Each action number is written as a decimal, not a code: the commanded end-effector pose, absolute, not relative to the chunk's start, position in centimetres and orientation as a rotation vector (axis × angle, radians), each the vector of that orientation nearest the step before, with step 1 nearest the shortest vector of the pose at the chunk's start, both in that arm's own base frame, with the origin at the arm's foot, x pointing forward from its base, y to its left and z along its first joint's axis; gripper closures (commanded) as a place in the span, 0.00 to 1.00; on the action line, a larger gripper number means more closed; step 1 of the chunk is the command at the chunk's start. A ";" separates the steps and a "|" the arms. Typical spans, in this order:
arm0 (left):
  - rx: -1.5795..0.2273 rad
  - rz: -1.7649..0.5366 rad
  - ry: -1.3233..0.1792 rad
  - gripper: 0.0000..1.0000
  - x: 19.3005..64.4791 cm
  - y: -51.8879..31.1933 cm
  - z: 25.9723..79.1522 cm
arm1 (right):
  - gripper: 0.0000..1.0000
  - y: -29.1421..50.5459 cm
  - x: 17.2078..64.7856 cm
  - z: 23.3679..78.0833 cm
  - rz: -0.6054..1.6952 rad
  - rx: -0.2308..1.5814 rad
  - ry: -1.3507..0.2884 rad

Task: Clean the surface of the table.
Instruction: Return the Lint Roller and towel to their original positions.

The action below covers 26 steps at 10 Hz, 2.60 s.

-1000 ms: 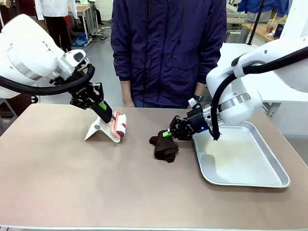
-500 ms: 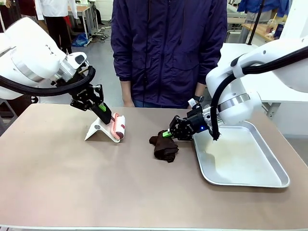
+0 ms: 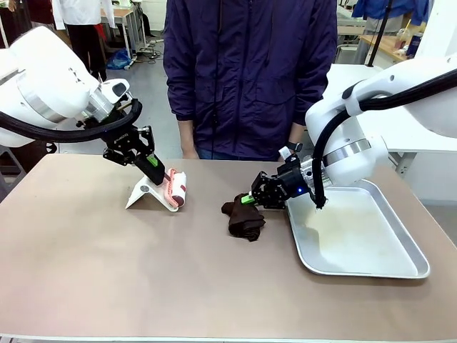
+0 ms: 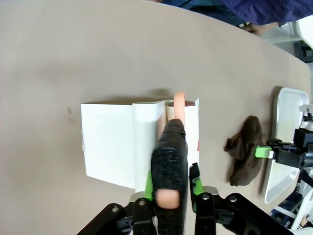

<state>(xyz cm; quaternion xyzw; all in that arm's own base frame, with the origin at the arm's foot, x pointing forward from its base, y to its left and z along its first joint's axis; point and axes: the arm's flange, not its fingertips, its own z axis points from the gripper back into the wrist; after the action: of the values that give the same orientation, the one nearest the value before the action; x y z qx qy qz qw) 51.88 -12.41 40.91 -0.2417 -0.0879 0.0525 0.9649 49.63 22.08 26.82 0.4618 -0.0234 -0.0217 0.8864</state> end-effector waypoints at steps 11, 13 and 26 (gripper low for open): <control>-0.543 0.174 -0.263 0.00 49.5 -10.4 43.9 | 0.00 22.1 49.6 27.9 -0.021 0.952 -0.031; -0.608 0.129 -0.285 0.00 47.6 -9.1 45.0 | 0.00 21.8 49.0 28.8 0.014 0.970 -0.023; -1.352 -0.158 -0.460 0.00 40.0 11.8 33.6 | 0.00 1.7 38.5 29.0 -0.138 1.567 -0.183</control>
<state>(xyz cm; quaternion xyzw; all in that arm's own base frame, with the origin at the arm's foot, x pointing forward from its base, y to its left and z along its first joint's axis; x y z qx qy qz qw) 37.28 10.99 34.58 -0.6061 -0.2210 -0.0412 0.7630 38.63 0.97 28.96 0.7094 -0.0652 -0.0760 0.6976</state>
